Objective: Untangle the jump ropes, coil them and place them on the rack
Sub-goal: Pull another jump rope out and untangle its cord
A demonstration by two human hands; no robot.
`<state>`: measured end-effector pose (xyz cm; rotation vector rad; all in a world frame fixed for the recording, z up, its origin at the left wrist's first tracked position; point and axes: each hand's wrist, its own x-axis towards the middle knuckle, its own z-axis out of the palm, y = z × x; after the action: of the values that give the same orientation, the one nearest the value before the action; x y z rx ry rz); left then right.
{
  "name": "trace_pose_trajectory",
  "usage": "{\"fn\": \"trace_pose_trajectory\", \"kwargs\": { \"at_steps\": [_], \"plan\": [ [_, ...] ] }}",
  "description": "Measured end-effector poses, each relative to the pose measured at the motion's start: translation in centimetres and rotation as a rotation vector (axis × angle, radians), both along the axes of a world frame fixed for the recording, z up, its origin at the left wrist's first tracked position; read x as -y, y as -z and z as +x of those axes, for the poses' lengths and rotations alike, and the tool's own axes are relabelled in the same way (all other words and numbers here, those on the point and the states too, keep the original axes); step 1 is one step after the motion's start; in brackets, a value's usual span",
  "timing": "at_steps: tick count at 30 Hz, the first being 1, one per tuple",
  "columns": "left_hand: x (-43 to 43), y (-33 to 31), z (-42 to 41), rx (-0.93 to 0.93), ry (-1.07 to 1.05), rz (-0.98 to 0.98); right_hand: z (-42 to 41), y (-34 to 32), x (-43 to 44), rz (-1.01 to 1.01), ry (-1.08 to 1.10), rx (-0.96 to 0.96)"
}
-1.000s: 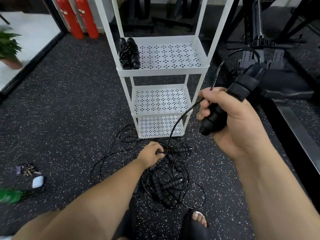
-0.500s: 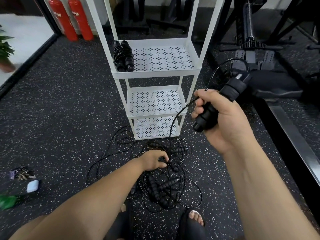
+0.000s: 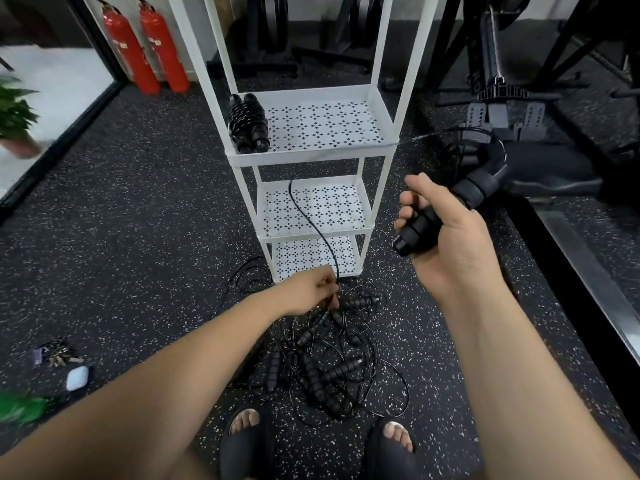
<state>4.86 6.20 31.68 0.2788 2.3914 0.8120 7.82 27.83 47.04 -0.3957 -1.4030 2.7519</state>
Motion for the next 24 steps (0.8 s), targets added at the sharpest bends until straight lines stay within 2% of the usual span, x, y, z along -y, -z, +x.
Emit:
{"fn": "trace_pose_trajectory", "kwargs": {
  "at_steps": [4,7,14,20,24],
  "plan": [
    [0.7,-4.6,0.5,-0.092,-0.060,0.038,-0.1,0.6,0.4,0.042,0.006,0.051],
    [1.2,-7.1,1.2,-0.064,-0.084,0.160,0.0,1.1,1.0,0.062,-0.015,0.082],
    [0.1,-13.6,3.6,-0.160,-0.146,0.341,1.2,2.7,3.1,0.220,-0.156,0.115],
    [0.0,-15.0,3.6,-0.332,-0.417,0.580,2.4,2.7,5.1,0.204,-0.249,0.073],
    [-0.2,-15.2,3.0,-0.353,-0.442,0.624,2.8,3.2,6.0,0.353,-0.230,0.015]
  ]
}}
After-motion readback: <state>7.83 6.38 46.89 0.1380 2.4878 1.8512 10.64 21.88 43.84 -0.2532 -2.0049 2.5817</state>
